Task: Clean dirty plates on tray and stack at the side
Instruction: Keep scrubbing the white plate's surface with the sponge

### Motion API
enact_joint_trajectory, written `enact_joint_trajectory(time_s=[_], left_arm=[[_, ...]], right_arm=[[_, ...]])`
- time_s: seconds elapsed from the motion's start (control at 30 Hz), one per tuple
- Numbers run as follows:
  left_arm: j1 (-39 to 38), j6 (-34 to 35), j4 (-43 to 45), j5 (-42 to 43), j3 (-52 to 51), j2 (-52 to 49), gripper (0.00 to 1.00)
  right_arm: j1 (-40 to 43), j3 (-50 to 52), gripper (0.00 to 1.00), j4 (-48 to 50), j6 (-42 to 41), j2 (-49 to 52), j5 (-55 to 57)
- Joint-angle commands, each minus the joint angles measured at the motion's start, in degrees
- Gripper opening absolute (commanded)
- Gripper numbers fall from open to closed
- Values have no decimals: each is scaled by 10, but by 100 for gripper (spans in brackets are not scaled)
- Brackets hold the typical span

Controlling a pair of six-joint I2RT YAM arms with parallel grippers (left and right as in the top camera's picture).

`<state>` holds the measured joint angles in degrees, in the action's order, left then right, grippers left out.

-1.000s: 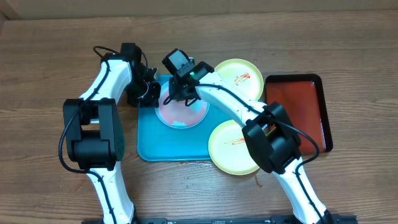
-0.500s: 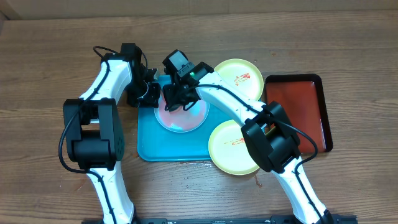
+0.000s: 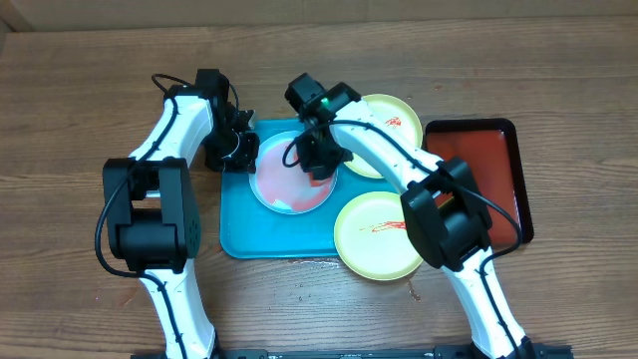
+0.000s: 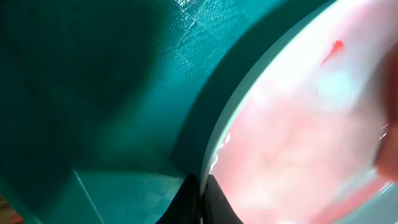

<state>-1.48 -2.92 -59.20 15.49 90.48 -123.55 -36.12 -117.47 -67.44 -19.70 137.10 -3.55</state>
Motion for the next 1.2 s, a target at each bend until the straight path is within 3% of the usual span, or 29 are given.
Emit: enact_joint_trajectory(time_s=[0.0,0.2,0.6,0.93,1.17], left_arm=[[3,1,-6,-7,8,14,4],[3,1,-5,-6,8,14,4],[3,2,-5,-5,8,14,4],[3,3,-5,-4,8,14,4],[3,3,-3,-4,8,14,4]], right_arm=[[2,-10,4,-2,-4,-16,53],[-16,7,4,24,-4,-16,27],[-26,103,4,53,0,-15,-126],[-28,105,4,113,17,-16,-252],[-9,104,4,151,-18,-16,-198]])
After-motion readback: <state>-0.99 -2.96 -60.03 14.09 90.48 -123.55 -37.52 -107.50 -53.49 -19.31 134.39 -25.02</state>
